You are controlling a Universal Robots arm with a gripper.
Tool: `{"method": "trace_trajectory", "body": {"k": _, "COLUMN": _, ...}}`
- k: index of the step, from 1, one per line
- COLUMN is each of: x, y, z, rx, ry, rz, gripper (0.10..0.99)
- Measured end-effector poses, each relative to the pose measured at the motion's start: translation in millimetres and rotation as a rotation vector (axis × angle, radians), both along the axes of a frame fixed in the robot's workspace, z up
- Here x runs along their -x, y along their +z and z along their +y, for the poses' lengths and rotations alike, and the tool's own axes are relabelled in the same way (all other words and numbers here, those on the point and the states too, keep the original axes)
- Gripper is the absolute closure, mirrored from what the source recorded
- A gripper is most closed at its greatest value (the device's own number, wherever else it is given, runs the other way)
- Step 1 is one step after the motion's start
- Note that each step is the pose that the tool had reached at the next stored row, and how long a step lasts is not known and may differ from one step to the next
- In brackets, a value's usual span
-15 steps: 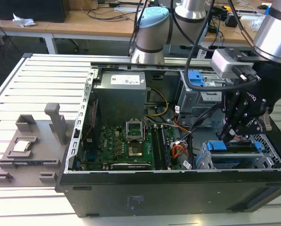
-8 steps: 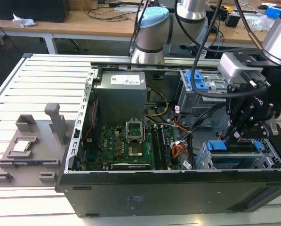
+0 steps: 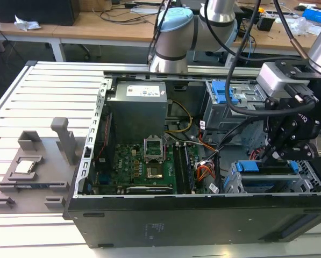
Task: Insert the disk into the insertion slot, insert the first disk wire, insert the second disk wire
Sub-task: 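Insert the second disk wire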
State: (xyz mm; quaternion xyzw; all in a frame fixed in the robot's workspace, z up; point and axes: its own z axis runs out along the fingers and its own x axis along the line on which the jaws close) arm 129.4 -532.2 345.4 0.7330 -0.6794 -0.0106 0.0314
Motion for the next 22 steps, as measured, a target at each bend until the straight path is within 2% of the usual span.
{"method": "trace_trajectory", "body": {"k": 6, "x": -2.9, "y": -1.4, "z": 0.5, "rx": -0.008, "ry": 0.0, "rz": 0.0009, "gripper": 0.945}}
{"method": "trace_trajectory", "body": {"k": 11, "x": -5.5, "y": -4.2, "z": 0.4, "rx": -0.009, "ry": 0.0, "rz": 0.0044, "gripper": 0.945}}
{"method": "trace_trajectory", "body": {"k": 15, "x": -7.4, "y": -6.7, "z": -3.9, "rx": -0.01, "ry": 0.0, "rz": 0.0062, "gripper": 0.945}}
{"method": "trace_trajectory", "body": {"k": 20, "x": -8.2, "y": -9.1, "z": -4.1, "rx": -0.01, "ry": 0.0, "rz": 0.0067, "gripper": 0.945}}
{"method": "trace_trajectory", "body": {"k": 21, "x": -8.2, "y": -9.4, "z": -4.0, "rx": -0.011, "ry": 0.0, "rz": 0.0068, "gripper": 0.867}}
{"method": "trace_trajectory", "body": {"k": 22, "x": -8.3, "y": -9.1, "z": -4.0, "rx": -0.011, "ry": 0.0, "rz": 0.0068, "gripper": 0.867}}
